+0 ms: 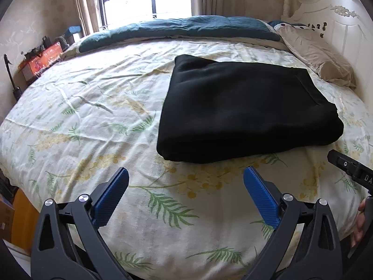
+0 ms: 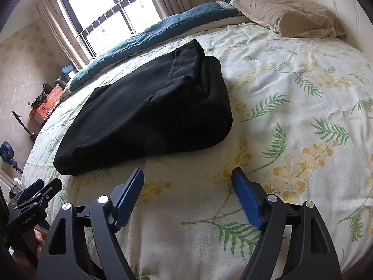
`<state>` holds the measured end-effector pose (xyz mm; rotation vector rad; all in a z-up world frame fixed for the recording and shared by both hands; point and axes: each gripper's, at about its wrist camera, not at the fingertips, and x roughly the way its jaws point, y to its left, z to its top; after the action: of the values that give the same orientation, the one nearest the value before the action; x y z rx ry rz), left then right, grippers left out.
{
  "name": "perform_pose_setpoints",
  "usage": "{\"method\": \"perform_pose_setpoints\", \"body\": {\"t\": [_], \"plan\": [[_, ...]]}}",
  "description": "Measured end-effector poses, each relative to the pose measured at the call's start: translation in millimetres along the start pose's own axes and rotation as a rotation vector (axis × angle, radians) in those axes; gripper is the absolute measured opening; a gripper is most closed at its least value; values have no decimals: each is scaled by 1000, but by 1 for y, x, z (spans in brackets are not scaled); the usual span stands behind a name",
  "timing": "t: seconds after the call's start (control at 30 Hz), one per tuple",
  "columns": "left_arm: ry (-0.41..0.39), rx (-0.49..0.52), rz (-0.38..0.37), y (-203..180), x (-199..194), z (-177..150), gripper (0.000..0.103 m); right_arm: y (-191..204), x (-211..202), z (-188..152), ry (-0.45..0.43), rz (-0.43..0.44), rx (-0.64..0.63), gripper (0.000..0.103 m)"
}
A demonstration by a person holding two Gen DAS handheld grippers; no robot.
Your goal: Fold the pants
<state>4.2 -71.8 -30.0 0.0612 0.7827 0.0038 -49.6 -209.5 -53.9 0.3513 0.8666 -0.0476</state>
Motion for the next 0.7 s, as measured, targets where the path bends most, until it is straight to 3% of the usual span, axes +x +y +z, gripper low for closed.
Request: {"method": "perform_pose_setpoints", "body": {"t": [0.27,0.7], "plan": [[34,-16,22,4,6,-5,100,4,-1,-3,-2,-17,-16,77],[8,-23,84,13,4,-6,100,7,1,-5,1,-28,-26,82]]}}
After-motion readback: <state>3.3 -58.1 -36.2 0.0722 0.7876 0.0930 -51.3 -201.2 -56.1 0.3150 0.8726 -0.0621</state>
